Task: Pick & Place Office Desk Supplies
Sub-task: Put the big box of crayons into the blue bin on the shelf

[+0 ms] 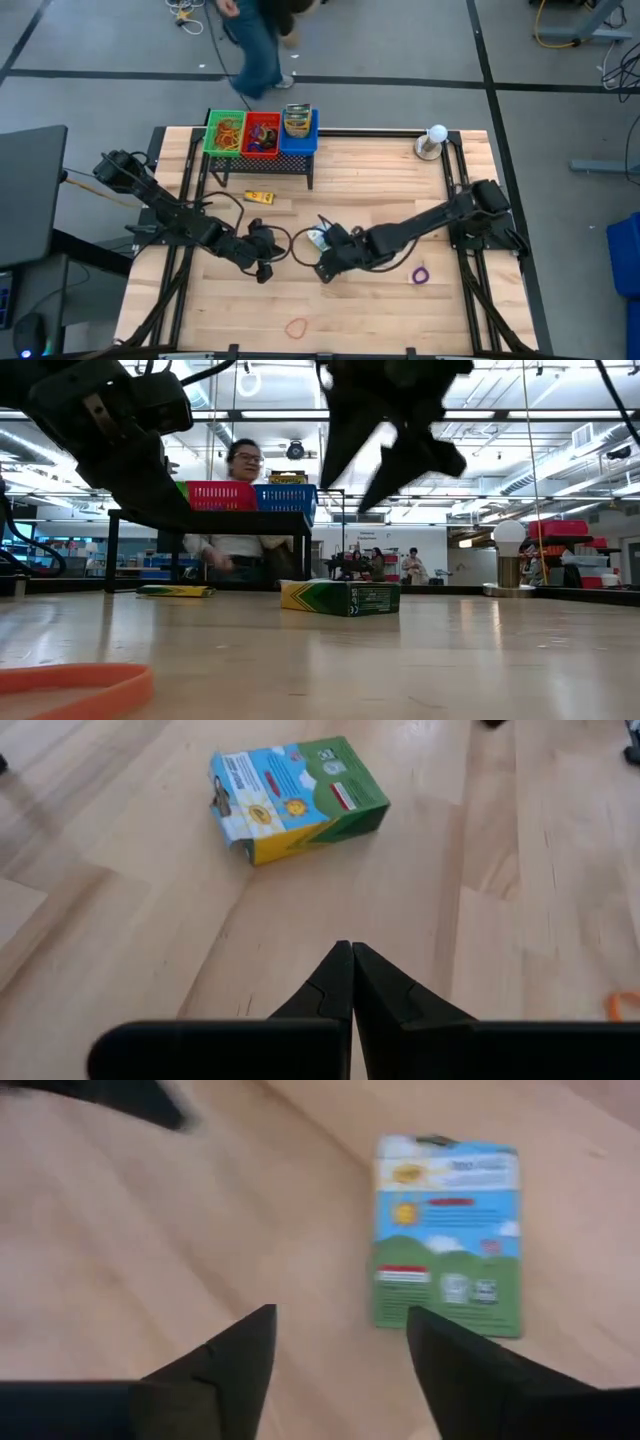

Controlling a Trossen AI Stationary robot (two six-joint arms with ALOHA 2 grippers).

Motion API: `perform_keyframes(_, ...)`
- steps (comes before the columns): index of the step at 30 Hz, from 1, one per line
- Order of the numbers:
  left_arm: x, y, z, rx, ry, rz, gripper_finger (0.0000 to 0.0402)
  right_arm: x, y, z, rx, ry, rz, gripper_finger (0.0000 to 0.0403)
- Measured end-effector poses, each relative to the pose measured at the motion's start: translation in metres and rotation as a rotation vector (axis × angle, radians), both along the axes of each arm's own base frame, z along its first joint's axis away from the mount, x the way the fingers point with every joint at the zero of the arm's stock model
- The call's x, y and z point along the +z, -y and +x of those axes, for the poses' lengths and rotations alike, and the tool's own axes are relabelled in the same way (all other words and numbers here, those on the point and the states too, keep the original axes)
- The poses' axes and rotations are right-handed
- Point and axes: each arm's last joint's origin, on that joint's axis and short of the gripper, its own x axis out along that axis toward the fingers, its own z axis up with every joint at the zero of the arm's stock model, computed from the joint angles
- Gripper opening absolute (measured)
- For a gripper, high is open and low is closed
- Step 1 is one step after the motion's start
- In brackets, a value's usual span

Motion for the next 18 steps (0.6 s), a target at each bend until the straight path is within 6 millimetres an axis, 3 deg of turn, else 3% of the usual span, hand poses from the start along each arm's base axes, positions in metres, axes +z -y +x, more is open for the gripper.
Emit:
perform_keyframes(10,-0.002,0.002,-0.001,-0.071,-0.038,-0.013,0.0006,-0.038,0.025,0.015,-0.101,-0.106,-0.030,0.0341)
perform_keyframes(18,-0.003,0.002,-0.002,-0.103,-0.064,-0.002,0.0006,-0.062,0.033,0.024,-0.098,-0.142,-0.083,0.0379)
